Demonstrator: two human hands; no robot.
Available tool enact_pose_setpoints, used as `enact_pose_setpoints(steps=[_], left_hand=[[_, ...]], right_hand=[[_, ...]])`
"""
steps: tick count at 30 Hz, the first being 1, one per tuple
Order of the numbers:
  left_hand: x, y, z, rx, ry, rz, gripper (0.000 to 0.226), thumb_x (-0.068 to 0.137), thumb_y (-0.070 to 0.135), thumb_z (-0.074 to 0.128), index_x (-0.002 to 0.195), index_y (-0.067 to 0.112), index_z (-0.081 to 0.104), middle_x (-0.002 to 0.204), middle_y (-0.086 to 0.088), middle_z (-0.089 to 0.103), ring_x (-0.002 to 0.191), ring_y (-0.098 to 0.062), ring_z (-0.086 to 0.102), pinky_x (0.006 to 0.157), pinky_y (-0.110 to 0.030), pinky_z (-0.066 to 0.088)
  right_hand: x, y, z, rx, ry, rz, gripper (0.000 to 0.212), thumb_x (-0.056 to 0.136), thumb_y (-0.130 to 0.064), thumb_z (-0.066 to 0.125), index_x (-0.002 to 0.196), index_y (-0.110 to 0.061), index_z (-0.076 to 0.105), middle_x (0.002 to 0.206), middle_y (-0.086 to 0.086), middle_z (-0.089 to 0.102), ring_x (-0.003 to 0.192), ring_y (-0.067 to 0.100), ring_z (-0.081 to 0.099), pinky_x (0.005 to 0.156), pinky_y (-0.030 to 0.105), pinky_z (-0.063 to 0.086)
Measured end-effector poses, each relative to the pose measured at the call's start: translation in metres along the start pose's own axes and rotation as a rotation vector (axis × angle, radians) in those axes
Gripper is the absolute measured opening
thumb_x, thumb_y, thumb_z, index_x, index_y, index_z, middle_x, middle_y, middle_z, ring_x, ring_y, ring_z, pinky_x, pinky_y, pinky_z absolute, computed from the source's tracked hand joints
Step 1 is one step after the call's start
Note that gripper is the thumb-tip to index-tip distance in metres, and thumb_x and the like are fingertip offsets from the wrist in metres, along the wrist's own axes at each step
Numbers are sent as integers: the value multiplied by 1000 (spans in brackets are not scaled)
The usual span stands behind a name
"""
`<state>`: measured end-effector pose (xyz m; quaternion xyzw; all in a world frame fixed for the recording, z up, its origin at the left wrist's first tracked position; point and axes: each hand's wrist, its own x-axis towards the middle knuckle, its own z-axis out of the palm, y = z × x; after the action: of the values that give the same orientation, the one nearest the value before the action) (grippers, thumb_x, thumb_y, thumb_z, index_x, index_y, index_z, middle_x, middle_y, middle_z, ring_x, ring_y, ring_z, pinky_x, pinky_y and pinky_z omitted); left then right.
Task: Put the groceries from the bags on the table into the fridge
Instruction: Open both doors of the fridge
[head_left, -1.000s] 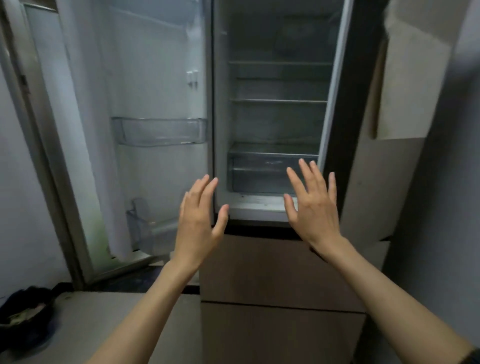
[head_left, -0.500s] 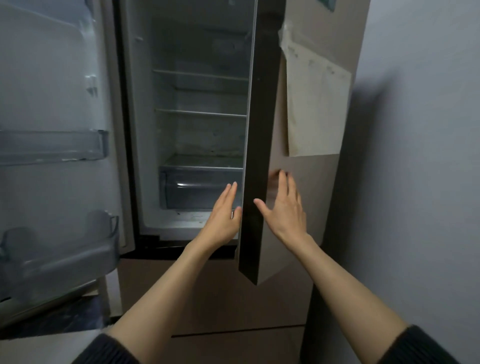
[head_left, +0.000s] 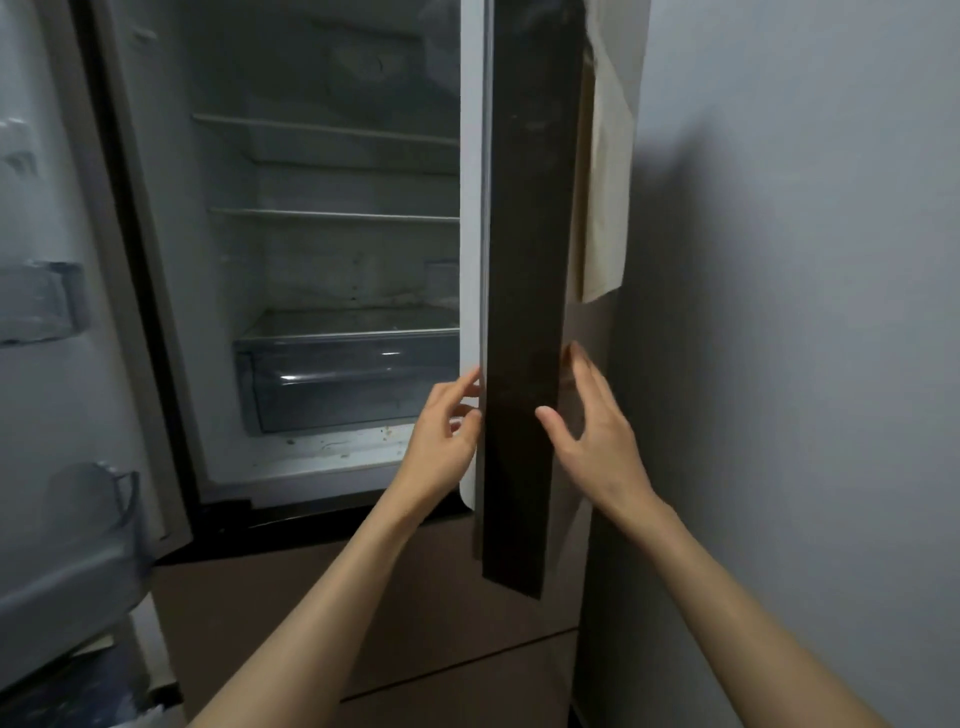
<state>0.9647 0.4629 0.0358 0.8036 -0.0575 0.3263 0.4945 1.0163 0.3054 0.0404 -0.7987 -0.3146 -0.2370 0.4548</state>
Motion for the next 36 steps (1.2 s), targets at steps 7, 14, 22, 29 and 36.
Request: enact_pose_setpoints(steps=[7,14,22,29,36], left_hand=[[-13,16,53,214,-104,269,60,92,2,47,136,40,29,134,7,29,124,4,28,108,-19,28],[-13,40,123,383,-34,373,73,89,4,50,146,33,16,153,-4,7,142,-17,9,115,-39,17],[-7,61,186,271,-325,260,81,95,7,43,142,32,-18,147,16,-25,129,9,-2,105,-11,9],[16,67,227,323,-389,247,78,94,2,38,146,25,-15,155,9,-18,143,-9,-8,113,-22,4],[29,72,252,374,-409,225,74,94,-1,33,147,24,-12,155,7,-17,143,-12,-12,109,-21,-2]], right_hand=[[-28,39,-61,69,166,116,48,92,-20,56,137,-21,41,127,-4,46,109,3,45,88,8,39],[-43,75,-121,34,283,155,49,91,-16,58,136,-18,42,130,4,47,106,14,54,92,38,51],[-39,112,-152,-71,-18,257,64,97,-30,44,149,-27,6,157,-11,-5,143,11,11,115,42,26],[-11,142,-175,-94,57,382,55,99,-19,39,149,-16,17,153,5,21,134,19,35,105,20,23],[3,166,-188,-13,36,453,50,99,-11,36,147,-15,24,152,4,29,135,21,36,112,31,27]])
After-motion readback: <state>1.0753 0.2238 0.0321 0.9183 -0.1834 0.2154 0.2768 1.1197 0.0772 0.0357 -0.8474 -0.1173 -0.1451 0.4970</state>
